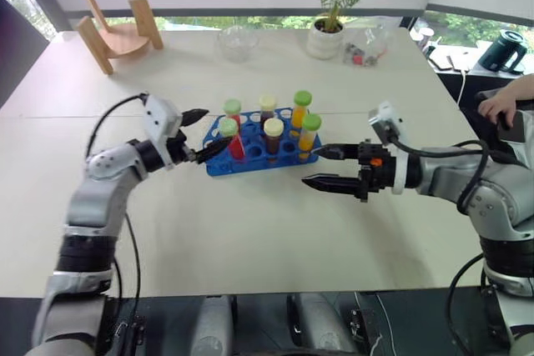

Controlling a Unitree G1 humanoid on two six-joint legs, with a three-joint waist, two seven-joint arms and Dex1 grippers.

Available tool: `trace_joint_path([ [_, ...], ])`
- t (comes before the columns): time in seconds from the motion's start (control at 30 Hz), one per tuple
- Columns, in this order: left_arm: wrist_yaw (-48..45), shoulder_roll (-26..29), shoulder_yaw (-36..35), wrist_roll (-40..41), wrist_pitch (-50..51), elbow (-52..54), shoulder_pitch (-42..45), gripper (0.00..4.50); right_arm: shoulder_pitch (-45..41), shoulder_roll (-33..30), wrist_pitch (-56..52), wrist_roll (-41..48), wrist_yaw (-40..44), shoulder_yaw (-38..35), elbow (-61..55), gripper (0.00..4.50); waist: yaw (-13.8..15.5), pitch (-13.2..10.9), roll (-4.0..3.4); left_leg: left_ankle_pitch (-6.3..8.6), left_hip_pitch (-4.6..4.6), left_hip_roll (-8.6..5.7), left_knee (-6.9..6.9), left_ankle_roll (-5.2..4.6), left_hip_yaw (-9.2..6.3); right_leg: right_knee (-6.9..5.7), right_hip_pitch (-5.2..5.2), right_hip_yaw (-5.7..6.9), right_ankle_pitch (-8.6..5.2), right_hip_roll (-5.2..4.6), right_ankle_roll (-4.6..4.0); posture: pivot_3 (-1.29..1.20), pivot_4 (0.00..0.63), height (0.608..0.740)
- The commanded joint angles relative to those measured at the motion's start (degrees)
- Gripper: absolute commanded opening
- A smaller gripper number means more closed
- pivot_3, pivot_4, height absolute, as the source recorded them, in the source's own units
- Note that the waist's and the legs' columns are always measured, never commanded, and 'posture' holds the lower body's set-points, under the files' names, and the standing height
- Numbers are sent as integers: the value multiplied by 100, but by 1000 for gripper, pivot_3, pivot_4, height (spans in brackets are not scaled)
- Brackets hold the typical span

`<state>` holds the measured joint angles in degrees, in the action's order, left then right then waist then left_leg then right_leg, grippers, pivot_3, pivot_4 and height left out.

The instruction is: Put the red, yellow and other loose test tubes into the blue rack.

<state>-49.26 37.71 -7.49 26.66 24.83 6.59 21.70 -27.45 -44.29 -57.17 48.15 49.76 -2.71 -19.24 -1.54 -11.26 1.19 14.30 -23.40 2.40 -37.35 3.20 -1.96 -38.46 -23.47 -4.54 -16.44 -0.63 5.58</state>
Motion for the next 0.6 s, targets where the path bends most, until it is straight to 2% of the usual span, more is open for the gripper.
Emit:
trace_joint_path([
  [0.03,-378,744,-572,535,843,803,-734,4265,234,-338,-147,320,273,-412,-201,4500,-24,0,-4,0,3,0,17,0,3,10,0,0,-1,-2,-1,0,150,740],
  [0.23,-633,1288,-1078,501,939,1117,-2129,4265,778,-602,115,30,644,-257,11,4500,-4,0,-3,1,0,1,27,0,9,38,3,2,-5,-9,-8,0,150,740],
  [0.6,-524,1151,-1436,681,1043,1371,-3187,4265,840,-402,248,-184,703,-4,110,4500,4,0,-3,1,2,8,26,0,22,41,-1,-5,-9,-6,-29,0,150,740],
])
